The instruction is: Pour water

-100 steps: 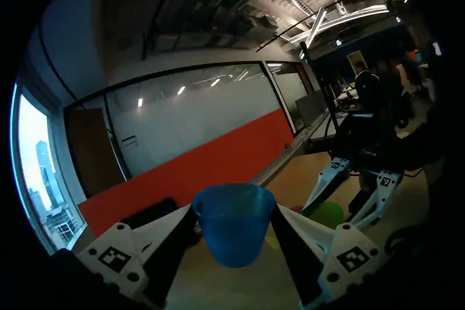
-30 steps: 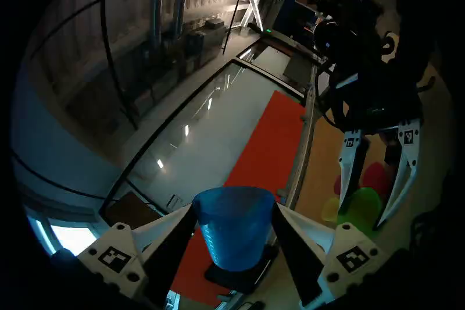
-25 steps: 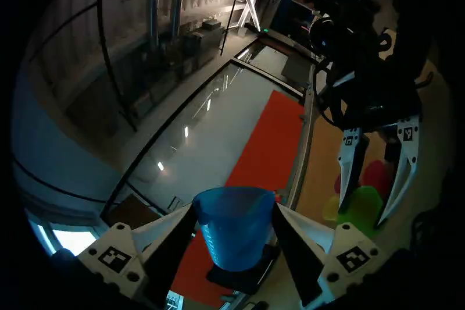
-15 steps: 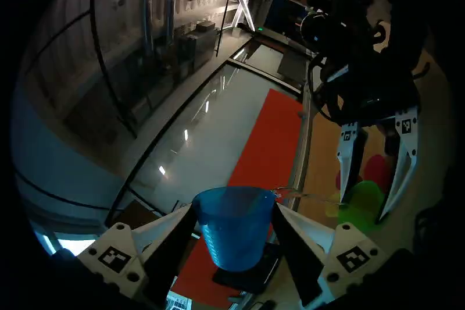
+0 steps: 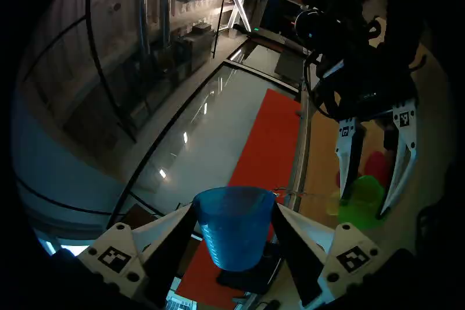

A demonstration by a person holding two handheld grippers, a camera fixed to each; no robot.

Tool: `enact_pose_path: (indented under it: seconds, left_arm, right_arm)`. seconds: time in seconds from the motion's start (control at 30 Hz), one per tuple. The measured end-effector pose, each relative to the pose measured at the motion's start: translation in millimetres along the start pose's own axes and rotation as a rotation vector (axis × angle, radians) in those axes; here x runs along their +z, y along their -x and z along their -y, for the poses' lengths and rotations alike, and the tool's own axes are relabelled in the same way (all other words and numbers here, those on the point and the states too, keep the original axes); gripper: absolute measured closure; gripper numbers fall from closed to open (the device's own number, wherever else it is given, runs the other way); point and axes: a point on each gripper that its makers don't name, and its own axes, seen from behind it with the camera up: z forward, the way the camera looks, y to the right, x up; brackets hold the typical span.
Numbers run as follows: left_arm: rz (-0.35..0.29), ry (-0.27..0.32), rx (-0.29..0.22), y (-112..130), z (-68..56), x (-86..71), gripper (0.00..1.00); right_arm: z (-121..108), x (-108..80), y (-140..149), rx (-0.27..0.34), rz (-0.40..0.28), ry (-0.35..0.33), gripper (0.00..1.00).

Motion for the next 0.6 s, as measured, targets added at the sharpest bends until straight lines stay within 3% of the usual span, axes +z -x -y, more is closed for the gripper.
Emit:
enact_pose_path:
  seconds: [0.6]
  left_arm:
    - [0.002, 0.004, 0.051, -3.9, 2.0, -3.6, 0.13]
  right_arm:
    - [0.6, 0.7, -2.9, -0.004, -0.01, 0.001, 0.07]
